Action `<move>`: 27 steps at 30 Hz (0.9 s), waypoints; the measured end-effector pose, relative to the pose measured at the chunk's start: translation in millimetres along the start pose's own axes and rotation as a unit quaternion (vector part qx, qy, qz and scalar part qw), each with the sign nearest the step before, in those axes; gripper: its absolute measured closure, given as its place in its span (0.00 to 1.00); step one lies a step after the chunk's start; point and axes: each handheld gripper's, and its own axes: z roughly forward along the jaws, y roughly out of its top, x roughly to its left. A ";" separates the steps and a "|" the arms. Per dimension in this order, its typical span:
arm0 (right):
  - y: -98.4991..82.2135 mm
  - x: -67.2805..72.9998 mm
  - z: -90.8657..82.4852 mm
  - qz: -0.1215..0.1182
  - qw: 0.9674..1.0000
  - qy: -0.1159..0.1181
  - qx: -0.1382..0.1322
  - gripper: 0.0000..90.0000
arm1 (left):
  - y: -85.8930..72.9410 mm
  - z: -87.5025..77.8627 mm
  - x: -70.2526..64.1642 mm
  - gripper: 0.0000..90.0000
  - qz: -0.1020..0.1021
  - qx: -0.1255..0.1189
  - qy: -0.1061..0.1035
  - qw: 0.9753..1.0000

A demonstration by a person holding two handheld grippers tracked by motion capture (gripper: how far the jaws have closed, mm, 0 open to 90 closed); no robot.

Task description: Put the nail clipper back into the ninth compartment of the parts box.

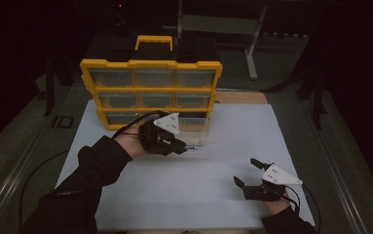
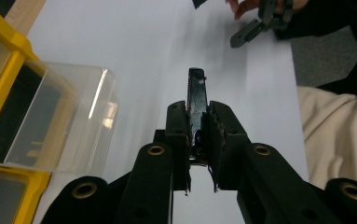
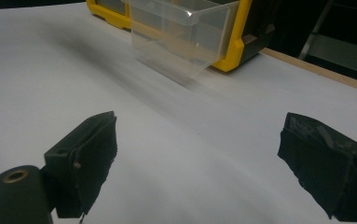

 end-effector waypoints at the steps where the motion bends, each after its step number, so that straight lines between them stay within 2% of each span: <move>1: 0.1 0.1 0.0 -0.001 1.000 0.000 0.000 0.13 | 1.2 -0.5 1.1 0.89 0.000 -0.002 0.002 1.000; 4: 0.1 -0.1 -0.2 0.000 1.000 0.000 -0.001 0.13 | 3.6 -1.2 2.6 0.89 0.003 0.001 0.005 1.000; 16: 0.0 0.0 0.2 0.003 1.000 0.002 -0.001 0.13 | 16.2 -4.1 15.4 0.89 0.006 -0.010 0.015 1.000; 18: 0.0 -0.1 0.0 0.001 1.000 0.002 -0.001 0.12 | 19.4 -4.8 22.3 0.88 0.002 -0.014 0.019 1.000; 27: -0.5 -0.9 -0.4 0.004 1.000 0.002 -0.002 0.13 | 25.1 -4.8 37.5 0.89 0.001 -0.012 0.030 0.999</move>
